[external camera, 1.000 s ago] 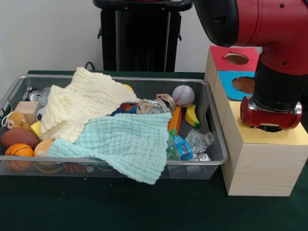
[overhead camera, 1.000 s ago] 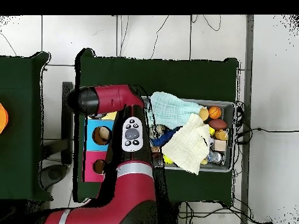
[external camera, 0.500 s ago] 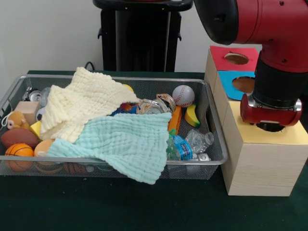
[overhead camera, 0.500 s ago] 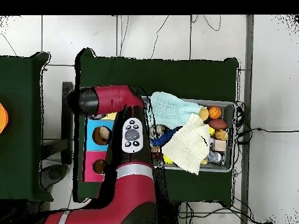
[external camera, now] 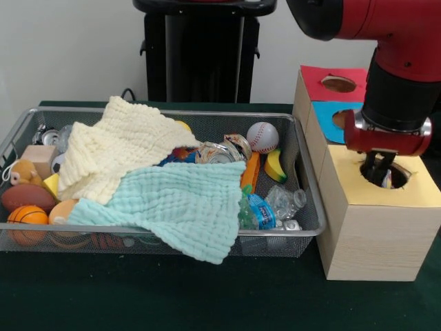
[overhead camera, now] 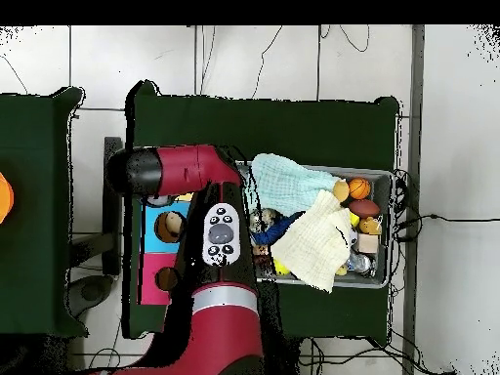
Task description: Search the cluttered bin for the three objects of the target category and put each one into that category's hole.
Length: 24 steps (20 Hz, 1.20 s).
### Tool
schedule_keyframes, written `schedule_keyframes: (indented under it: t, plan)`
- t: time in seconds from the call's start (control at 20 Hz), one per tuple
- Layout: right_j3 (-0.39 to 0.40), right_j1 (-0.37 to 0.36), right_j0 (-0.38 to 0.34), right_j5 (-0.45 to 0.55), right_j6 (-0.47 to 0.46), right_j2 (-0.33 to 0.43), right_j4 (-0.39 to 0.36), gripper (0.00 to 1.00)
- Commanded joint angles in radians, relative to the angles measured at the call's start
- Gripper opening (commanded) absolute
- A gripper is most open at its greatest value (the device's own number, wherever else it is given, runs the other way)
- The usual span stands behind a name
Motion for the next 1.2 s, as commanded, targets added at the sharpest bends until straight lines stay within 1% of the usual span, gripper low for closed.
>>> schedule_keyframes:
  t: [0.05,0.1,0.15,0.3,0.75,0.95,1.05,1.1,1.2]
  plan:
    - [0.114,-0.089,-0.008,0.164,0.100,0.032,0.037,0.00]
    - [0.122,-0.100,-0.010,0.169,0.104,0.034,0.045,0.00]
    - [0.106,-0.095,-0.011,0.178,0.102,0.036,0.045,0.00]
    - [0.094,-0.100,-0.013,0.195,0.101,0.039,0.052,0.00]
    - [0.100,-0.092,-0.020,0.174,0.090,0.042,0.043,0.00]
    - [0.111,-0.103,-0.026,0.174,0.077,0.044,0.041,0.00]
    - [0.126,-0.128,-0.029,0.173,0.070,0.044,0.044,0.00]
    - [0.136,-0.159,-0.032,0.196,0.065,0.041,0.050,0.00]
    - [0.128,-0.207,-0.036,0.262,0.053,0.034,0.054,0.00]
